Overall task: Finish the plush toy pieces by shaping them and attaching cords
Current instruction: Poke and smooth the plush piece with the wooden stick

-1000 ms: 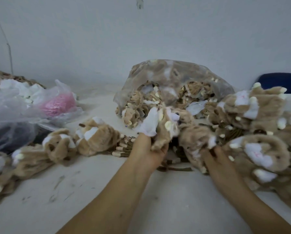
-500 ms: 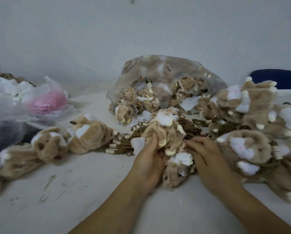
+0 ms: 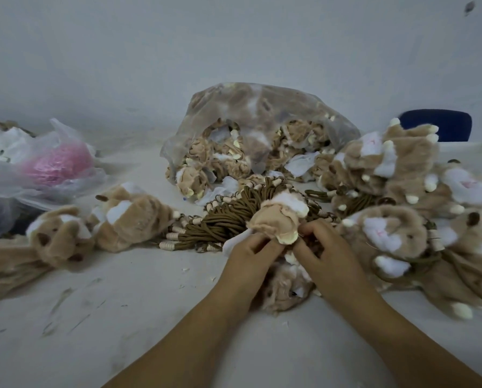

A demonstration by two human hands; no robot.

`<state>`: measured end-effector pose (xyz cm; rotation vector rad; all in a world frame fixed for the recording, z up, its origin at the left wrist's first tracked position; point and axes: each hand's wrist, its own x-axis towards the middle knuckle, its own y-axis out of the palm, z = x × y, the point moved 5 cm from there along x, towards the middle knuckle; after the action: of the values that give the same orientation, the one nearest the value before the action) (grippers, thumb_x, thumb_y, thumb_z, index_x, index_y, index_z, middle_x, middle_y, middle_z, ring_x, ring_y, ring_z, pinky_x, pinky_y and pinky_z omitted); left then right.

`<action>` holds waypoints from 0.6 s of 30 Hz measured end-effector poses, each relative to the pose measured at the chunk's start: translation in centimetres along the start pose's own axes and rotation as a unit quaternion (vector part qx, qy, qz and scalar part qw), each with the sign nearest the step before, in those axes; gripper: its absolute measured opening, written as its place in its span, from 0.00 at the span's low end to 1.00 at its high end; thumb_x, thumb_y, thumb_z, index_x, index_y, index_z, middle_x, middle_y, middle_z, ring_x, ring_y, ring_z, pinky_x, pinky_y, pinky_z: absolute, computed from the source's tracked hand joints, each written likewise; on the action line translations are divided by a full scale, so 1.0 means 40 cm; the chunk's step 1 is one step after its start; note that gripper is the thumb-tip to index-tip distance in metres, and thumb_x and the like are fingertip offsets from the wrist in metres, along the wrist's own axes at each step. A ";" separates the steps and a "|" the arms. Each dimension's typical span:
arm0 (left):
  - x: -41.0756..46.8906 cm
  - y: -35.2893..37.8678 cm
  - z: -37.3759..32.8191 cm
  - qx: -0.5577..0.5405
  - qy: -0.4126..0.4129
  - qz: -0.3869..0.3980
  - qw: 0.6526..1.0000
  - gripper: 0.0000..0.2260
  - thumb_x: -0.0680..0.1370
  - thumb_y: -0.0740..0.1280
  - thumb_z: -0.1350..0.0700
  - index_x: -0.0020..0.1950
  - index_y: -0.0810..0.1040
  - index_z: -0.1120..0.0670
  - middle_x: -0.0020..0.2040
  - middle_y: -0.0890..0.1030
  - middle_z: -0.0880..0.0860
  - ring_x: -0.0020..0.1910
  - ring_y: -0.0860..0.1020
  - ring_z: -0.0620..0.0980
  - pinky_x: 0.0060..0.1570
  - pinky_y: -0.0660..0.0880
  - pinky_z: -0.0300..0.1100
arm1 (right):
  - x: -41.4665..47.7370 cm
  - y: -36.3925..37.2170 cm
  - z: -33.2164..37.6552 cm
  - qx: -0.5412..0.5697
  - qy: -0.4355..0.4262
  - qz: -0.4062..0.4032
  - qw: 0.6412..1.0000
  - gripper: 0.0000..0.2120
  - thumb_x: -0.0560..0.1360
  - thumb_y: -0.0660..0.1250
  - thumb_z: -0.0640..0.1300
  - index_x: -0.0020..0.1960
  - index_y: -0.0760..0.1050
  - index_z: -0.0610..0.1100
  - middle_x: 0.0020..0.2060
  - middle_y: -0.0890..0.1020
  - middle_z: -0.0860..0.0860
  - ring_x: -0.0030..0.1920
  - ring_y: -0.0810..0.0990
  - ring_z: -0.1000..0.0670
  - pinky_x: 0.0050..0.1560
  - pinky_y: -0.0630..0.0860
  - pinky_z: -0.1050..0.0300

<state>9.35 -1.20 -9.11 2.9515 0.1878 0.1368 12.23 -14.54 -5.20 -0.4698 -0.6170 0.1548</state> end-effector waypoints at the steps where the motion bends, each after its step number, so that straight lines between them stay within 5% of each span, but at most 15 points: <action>1: 0.000 0.002 -0.004 -0.041 0.000 -0.002 0.999 0.06 0.75 0.73 0.53 0.49 0.85 0.52 0.49 0.86 0.57 0.51 0.84 0.55 0.55 0.80 0.51 | -0.002 0.004 -0.001 0.023 0.009 0.007 1.000 0.04 0.75 0.66 0.41 0.41 0.73 0.46 0.38 0.76 0.54 0.38 0.74 0.56 0.36 0.69 0.69; 4: -0.001 0.008 -0.018 -0.125 -0.015 0.004 0.992 0.04 0.77 0.69 0.60 0.48 0.83 0.58 0.39 0.84 0.54 0.38 0.83 0.48 0.38 0.79 0.38 | -0.003 0.017 0.002 0.061 0.044 0.032 0.997 0.07 0.75 0.65 0.48 0.39 0.71 0.48 0.33 0.76 0.58 0.31 0.71 0.58 0.31 0.68 0.69; 7: -0.002 0.014 -0.025 -0.140 -0.026 0.011 0.990 0.03 0.76 0.68 0.61 0.43 0.79 0.55 0.30 0.72 0.49 0.27 0.67 0.42 0.25 0.65 0.33 | -0.006 0.029 -0.006 0.062 0.067 0.048 0.995 0.12 0.72 0.62 0.56 0.38 0.69 0.48 0.29 0.73 0.61 0.28 0.68 0.59 0.29 0.67 0.67; 11: -0.003 0.014 -0.037 -0.212 -0.048 0.023 0.976 0.04 0.77 0.64 0.65 0.44 0.75 0.58 0.27 0.69 0.49 0.21 0.61 0.40 0.21 0.58 0.32 | -0.006 0.031 -0.014 0.053 0.069 0.047 0.995 0.15 0.72 0.63 0.58 0.39 0.68 0.47 0.28 0.72 0.61 0.28 0.68 0.59 0.29 0.67 0.67; 13: -0.005 0.017 -0.039 -0.213 -0.056 0.028 0.975 0.04 0.75 0.66 0.60 0.41 0.77 0.58 0.23 0.66 0.50 0.19 0.60 0.41 0.19 0.58 0.32 | -0.008 0.032 -0.013 0.054 0.055 0.039 0.996 0.12 0.73 0.64 0.56 0.39 0.68 0.48 0.29 0.72 0.61 0.29 0.68 0.59 0.30 0.67 0.67; 18: -0.006 -0.008 -0.024 -0.031 -0.051 -0.070 0.996 0.15 0.81 0.64 0.49 0.35 0.75 0.52 0.26 0.69 0.52 0.21 0.61 0.45 0.20 0.60 0.36 | -0.008 0.027 0.016 -0.018 -0.052 0.014 0.998 0.11 0.73 0.67 0.44 0.37 0.66 0.48 0.38 0.70 0.57 0.37 0.70 0.56 0.36 0.68 0.65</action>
<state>8.96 -0.74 -8.26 2.8618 0.3684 -0.0276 11.57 -13.45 -5.40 -0.5081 -0.7163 0.1961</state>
